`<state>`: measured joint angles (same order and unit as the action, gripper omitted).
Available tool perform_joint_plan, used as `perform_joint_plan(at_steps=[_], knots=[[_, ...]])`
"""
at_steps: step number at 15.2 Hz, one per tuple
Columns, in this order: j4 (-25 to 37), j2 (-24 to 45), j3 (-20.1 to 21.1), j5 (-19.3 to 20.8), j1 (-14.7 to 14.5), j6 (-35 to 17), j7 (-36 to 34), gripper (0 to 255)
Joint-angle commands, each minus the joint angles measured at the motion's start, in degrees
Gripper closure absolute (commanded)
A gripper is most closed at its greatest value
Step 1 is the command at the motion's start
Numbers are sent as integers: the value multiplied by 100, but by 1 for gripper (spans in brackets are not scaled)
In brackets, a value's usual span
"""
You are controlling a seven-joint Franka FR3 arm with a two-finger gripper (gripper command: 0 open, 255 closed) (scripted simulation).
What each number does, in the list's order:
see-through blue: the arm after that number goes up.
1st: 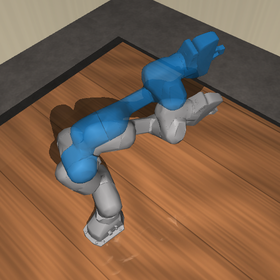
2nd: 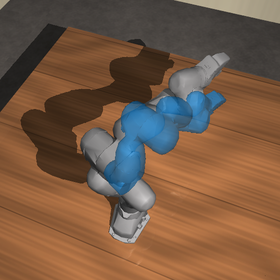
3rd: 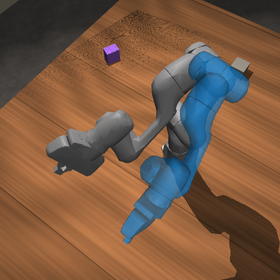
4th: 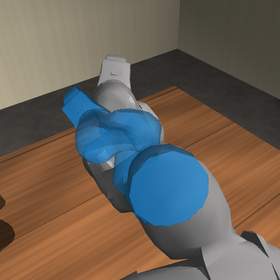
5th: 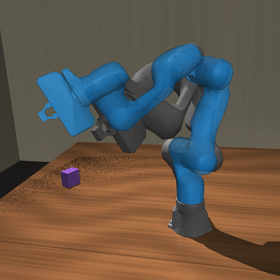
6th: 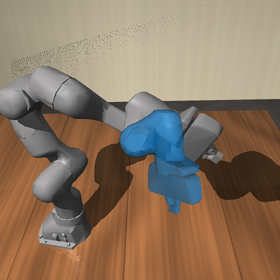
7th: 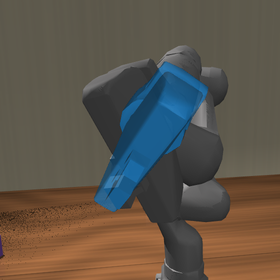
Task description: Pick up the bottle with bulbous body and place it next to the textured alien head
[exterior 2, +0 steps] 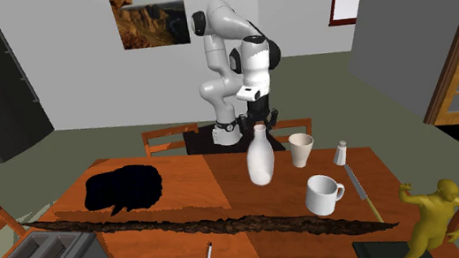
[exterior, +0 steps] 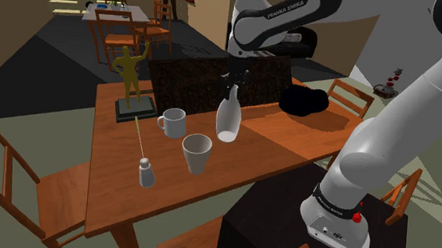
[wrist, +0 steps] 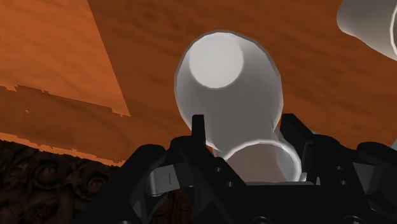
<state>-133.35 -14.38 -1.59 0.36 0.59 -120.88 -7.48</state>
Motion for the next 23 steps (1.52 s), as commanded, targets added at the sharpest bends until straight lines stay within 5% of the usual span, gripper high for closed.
perform_joint_plan(at_steps=[1, 23], knots=[[100, -61, -3, 2, 3, 161, 6, 255], [1580, -300, 8, 1, 0, 1879, 1, 255]])
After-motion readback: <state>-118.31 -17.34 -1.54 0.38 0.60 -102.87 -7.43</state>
